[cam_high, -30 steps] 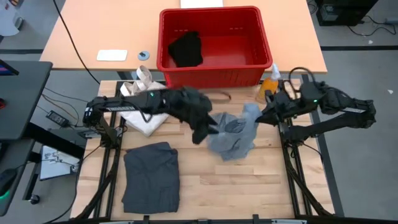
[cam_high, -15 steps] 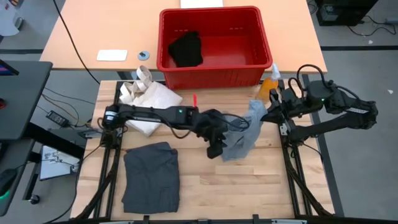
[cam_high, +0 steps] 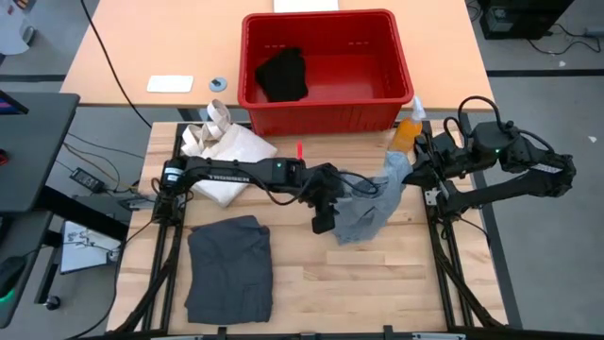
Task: Fold Laundry from Bin
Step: Fold the light gray t-shirt
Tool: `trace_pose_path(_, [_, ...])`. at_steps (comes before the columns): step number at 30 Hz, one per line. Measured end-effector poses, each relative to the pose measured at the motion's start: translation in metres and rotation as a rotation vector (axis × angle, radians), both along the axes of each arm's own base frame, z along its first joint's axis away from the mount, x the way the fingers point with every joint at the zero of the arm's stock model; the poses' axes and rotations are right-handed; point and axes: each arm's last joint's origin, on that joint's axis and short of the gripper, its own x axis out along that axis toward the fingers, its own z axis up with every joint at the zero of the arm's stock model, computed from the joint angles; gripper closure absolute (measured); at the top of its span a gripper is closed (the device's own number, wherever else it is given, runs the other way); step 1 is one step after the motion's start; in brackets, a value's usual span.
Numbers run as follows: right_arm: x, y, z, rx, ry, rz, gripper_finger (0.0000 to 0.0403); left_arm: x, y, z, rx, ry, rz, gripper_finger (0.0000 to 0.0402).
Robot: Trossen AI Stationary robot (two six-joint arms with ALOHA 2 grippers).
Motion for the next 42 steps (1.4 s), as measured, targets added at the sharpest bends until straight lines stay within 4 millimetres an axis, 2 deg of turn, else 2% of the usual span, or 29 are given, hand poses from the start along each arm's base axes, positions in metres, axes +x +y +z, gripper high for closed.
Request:
trace_pose_path(2, [0.000, 0.000, 0.000, 0.001, 0.000, 0.008, 0.0391, 0.001, 0.005, -0.004, -0.028, -0.003, -0.026, 0.0230])
trace_pose_path(5, [0.000, 0.000, 0.000, 0.000, 0.001, 0.011, 0.0391, 0.002, 0.016, -0.021, -0.071, 0.011, -0.031, 0.0230])
trace_pose_path(11, [0.000, 0.000, 0.000, -0.012, -0.001, 0.013, 0.0391, -0.018, 0.022, -0.052, -0.173, 0.068, -0.051, 0.0230])
trace_pose_path(14, [-0.002, 0.000, -0.001, -0.013, 0.005, 0.008, 0.0391, -0.028, 0.016, -0.068, -0.232, -0.029, -0.013, 0.0230])
trace_pose_path(20, [-0.002, 0.000, -0.001, -0.008, 0.006, 0.009, 0.0390, -0.038, 0.017, -0.089, -0.433, -0.377, 0.145, 0.0230])
trace_pose_path(24, [0.002, 0.000, -0.001, -0.008, 0.014, 0.012, 0.0390, -0.044, 0.016, -0.110, -0.487, -0.406, 0.203, 0.0230])
trace_pose_path(33, [0.012, 0.003, -0.004, -0.001, 0.037, 0.044, 0.0390, -0.042, 0.010, -0.110, -0.422, -0.497, 0.277, 0.0230])
trace_pose_path(38, [0.018, 0.006, -0.003, -0.002, 0.030, 0.068, 0.0390, -0.038, 0.010, -0.113, -0.451, -0.528, 0.257, 0.0230])
trace_pose_path(42, [0.018, 0.009, 0.002, -0.021, -0.037, 0.113, 0.0390, -0.034, 0.008, -0.116, -0.550, -0.547, 0.227, 0.0230])
